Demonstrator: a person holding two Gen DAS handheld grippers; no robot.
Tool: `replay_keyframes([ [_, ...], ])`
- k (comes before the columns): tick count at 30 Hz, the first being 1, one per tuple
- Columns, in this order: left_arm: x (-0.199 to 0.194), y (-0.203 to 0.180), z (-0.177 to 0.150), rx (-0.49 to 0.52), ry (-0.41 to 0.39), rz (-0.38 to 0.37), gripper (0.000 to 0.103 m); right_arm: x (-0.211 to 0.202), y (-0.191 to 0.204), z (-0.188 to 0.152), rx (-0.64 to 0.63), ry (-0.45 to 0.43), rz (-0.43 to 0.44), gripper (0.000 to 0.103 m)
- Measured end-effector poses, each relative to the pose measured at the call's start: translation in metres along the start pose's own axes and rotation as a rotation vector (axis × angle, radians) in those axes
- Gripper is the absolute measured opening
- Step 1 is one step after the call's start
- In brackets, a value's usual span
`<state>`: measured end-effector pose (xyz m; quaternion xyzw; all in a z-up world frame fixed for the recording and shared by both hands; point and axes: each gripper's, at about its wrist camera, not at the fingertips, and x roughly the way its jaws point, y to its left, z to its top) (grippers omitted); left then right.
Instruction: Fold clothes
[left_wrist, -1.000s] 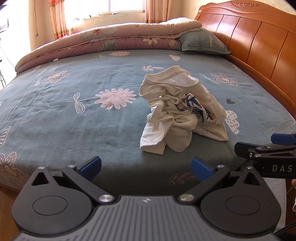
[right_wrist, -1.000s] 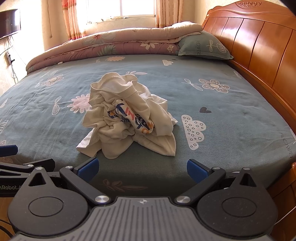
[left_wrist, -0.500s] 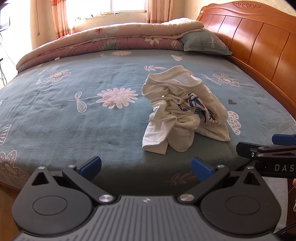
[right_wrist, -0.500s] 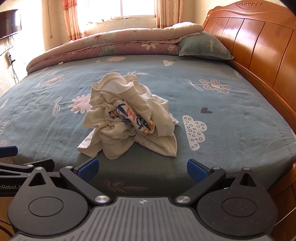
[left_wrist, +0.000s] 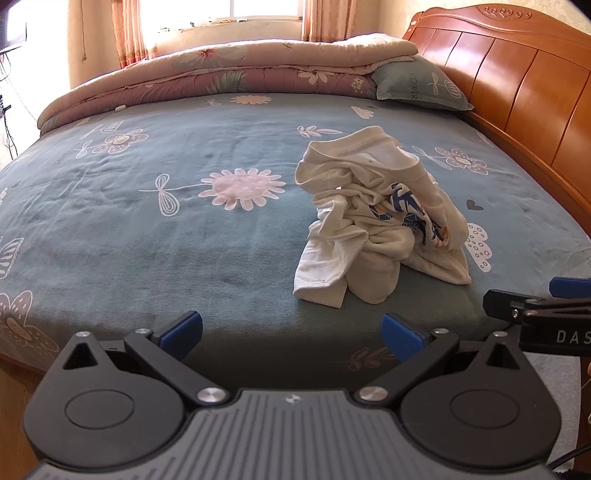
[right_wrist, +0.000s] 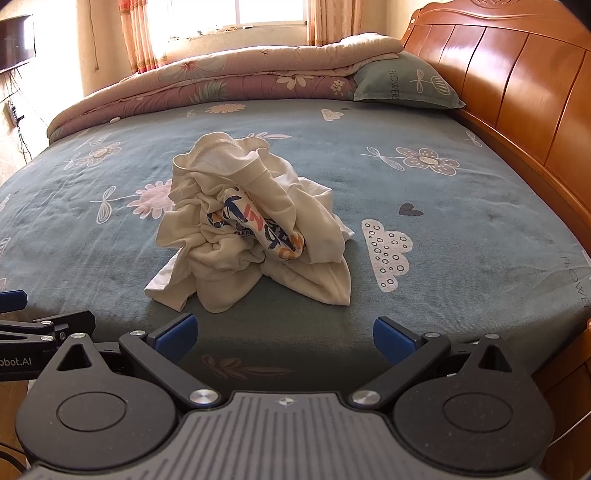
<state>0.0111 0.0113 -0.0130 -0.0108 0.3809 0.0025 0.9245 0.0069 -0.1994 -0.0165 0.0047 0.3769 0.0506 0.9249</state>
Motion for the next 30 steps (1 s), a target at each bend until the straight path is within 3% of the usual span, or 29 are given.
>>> replay_keyframes([
  [21,0.005,0.004,0.020,-0.041,-0.005,0.038,0.102,0.010,-0.012,0.016,-0.012,0.013,0.007,0.103],
  [30,0.028,-0.010,0.047,0.016,0.030,0.057,0.102,0.035,-0.028,0.029,0.030,0.048,0.028,0.103],
])
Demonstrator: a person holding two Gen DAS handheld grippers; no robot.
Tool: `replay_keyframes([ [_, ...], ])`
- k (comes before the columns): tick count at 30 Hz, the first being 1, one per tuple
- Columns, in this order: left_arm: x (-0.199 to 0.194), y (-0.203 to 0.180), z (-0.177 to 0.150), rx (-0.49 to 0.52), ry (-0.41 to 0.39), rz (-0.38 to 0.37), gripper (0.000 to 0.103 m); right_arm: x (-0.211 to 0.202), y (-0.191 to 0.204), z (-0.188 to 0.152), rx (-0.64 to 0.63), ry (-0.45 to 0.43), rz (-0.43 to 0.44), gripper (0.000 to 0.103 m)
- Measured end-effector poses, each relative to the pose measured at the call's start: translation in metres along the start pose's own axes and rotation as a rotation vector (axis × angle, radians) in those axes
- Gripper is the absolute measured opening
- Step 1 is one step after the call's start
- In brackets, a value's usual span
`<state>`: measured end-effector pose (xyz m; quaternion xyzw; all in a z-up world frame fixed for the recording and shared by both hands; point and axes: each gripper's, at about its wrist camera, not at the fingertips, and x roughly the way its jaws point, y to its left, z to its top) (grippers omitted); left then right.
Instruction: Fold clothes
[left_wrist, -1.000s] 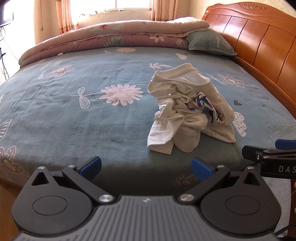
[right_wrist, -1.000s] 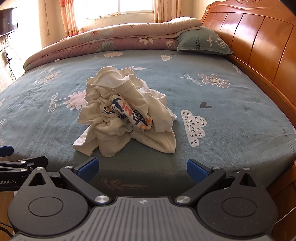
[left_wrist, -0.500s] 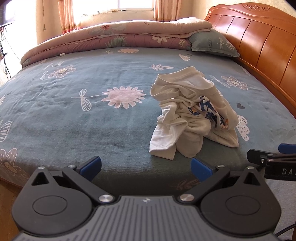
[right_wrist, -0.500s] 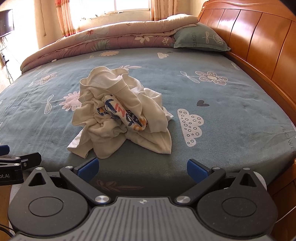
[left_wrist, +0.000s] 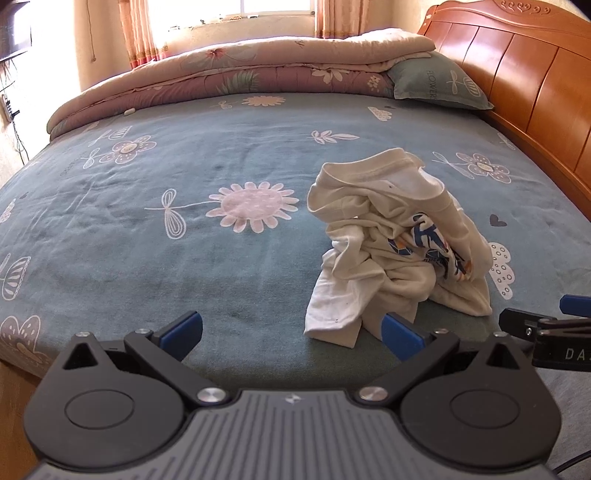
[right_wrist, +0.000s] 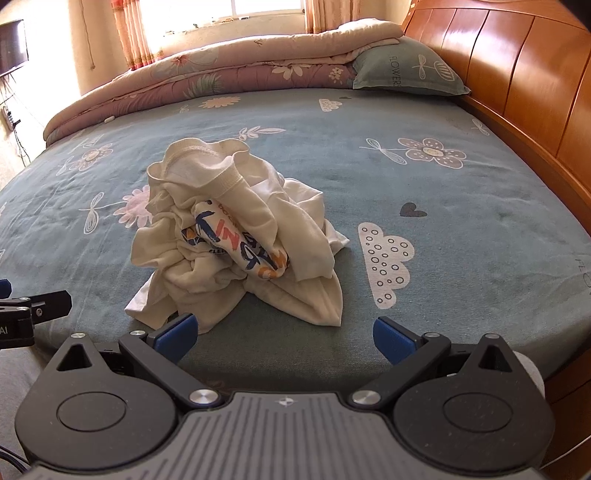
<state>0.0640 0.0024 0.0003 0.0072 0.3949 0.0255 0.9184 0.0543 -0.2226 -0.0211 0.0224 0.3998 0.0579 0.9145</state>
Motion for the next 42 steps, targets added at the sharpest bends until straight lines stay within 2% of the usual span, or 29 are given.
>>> replay_keyframes([
  [12,0.078,-0.023,0.049,0.069,0.068,-0.060,0.102,0.052,-0.019,0.033,0.044,0.076,-0.049,0.103],
  [20,0.127,-0.019,0.058,0.039,0.151,-0.054,0.102,0.090,-0.009,0.064,-0.025,0.075,-0.029,0.103],
  [25,0.150,-0.019,0.058,0.039,0.182,-0.052,0.102,0.125,-0.001,0.073,-0.090,0.070,-0.045,0.103],
  [27,0.158,-0.019,0.056,0.040,0.195,-0.049,0.102,0.134,0.000,0.073,-0.106,0.074,-0.026,0.103],
  [30,0.165,-0.018,0.048,0.042,0.181,-0.062,0.103,0.143,-0.003,0.067,-0.115,0.078,0.019,0.103],
  [34,0.167,-0.011,0.038,0.027,0.142,-0.112,0.103,0.144,-0.012,0.051,-0.142,0.009,0.071,0.103],
  [37,0.172,-0.002,0.032,-0.017,0.135,-0.158,0.103,0.141,-0.009,0.045,-0.206,-0.028,0.057,0.103],
  [40,0.172,0.002,0.026,-0.038,0.112,-0.177,0.103,0.137,-0.005,0.046,-0.231,-0.034,0.033,0.103],
  [42,0.170,0.002,0.033,-0.019,0.101,-0.164,0.103,0.130,-0.003,0.048,-0.248,-0.052,0.016,0.103],
])
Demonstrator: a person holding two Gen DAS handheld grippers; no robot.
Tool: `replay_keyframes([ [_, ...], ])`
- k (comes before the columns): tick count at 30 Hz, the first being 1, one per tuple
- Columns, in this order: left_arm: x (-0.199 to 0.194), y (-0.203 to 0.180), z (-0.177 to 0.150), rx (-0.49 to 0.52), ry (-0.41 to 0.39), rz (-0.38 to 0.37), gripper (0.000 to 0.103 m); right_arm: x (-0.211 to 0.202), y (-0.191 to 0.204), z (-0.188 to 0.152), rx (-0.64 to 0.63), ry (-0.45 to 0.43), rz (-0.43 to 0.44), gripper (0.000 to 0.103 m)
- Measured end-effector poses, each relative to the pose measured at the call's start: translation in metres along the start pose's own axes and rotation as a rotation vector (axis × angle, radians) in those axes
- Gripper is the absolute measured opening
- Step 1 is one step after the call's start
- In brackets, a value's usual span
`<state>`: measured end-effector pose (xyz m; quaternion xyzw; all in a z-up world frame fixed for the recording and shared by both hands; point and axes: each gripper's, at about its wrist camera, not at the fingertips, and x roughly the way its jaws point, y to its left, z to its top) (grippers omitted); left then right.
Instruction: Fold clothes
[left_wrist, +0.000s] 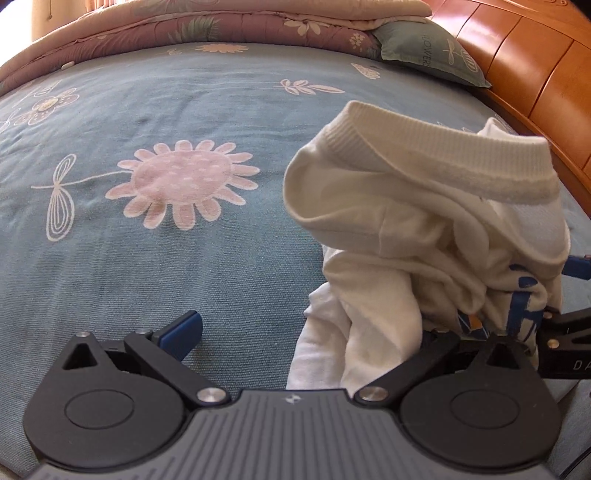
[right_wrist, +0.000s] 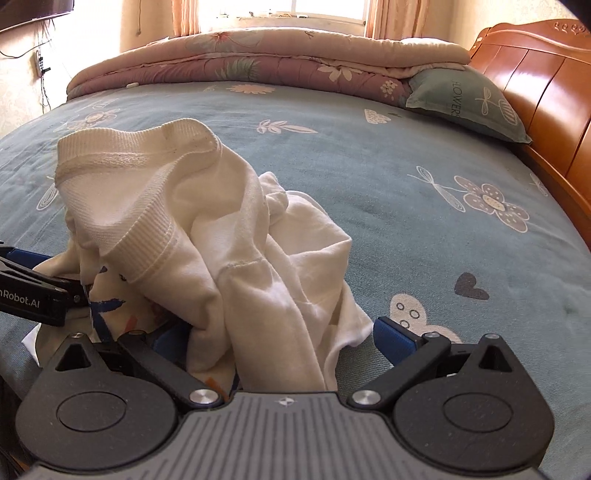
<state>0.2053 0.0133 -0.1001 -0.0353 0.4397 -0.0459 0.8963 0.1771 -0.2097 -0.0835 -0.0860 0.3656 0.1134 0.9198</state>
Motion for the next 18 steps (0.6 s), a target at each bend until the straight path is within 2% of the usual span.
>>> replay_keyframes([
  [5,-0.005,-0.001,0.017,0.049,-0.023,0.033,0.102,-0.021,0.002,0.006,-0.054,-0.056,-0.021,0.103],
  [11,-0.007,0.005,0.046,0.102,-0.064,0.091,0.103,-0.006,-0.012,0.024,-0.061,-0.044,-0.067,0.103],
  [18,-0.001,0.027,0.097,0.154,-0.147,0.201,0.102,-0.001,-0.048,0.057,-0.022,-0.091,-0.197,0.103],
])
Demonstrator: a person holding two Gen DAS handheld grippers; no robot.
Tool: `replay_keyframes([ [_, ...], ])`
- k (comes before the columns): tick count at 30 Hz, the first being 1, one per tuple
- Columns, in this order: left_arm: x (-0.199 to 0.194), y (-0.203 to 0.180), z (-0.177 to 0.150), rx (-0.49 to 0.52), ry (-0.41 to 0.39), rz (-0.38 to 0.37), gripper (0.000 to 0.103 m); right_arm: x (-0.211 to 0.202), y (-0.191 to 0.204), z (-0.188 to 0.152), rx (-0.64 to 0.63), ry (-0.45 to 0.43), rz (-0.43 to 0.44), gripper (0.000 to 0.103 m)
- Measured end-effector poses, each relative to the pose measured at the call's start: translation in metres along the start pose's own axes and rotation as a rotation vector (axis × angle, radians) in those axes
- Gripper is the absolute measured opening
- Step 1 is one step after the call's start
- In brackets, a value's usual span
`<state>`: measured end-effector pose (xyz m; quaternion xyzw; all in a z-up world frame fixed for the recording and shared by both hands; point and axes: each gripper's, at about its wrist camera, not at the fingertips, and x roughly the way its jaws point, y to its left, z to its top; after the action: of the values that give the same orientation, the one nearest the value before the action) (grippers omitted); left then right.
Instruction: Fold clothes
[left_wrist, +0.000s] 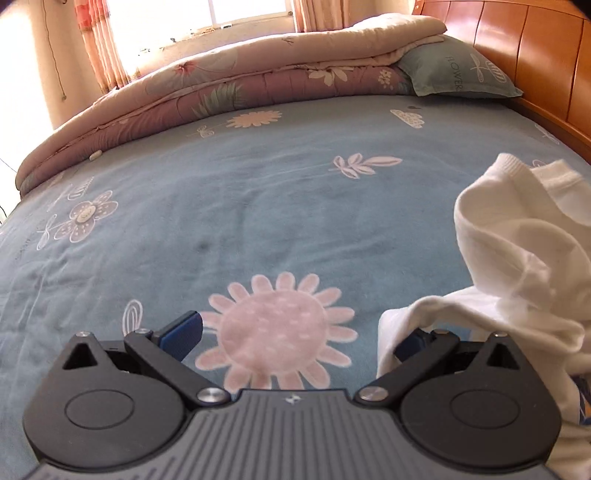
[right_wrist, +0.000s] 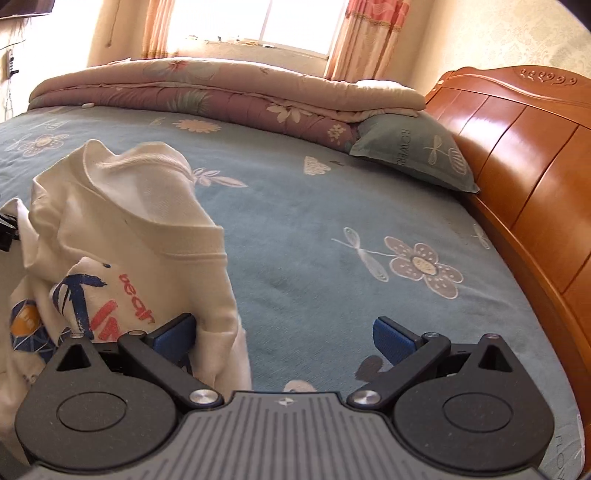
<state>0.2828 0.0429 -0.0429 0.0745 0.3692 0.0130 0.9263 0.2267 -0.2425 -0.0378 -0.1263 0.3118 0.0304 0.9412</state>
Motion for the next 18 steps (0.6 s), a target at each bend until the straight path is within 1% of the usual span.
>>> replay_keyframes([
  [1,0.003,0.004,0.006,0.007,-0.011,0.016,0.102,-0.001,-0.003,0.003,0.006,-0.012,-0.022,0.103],
  [3,-0.003,0.005,0.008,0.012,-0.030,0.017,0.102,-0.006,-0.008,0.007,0.011,-0.030,-0.051,0.103],
  [4,-0.006,0.006,0.006,0.013,-0.034,-0.006,0.102,-0.010,-0.009,0.007,0.017,-0.033,-0.040,0.103],
  [8,-0.014,0.006,-0.016,0.016,0.011,-0.120,0.102,-0.026,-0.006,-0.006,0.028,-0.032,0.050,0.103],
  [10,-0.014,0.005,-0.028,0.046,0.037,-0.128,0.102,-0.034,0.000,-0.013,0.016,-0.029,0.067,0.103],
  [12,-0.014,0.004,-0.033,0.071,0.041,-0.118,0.102,-0.040,0.004,-0.019,0.012,-0.029,0.072,0.103],
  [14,-0.014,0.002,-0.032,0.106,0.038,-0.117,0.102,-0.046,0.005,-0.022,0.020,-0.030,0.081,0.103],
  [18,-0.011,-0.021,-0.030,0.284,0.002,-0.125,0.102,-0.052,0.002,-0.023,0.048,-0.031,0.095,0.103],
])
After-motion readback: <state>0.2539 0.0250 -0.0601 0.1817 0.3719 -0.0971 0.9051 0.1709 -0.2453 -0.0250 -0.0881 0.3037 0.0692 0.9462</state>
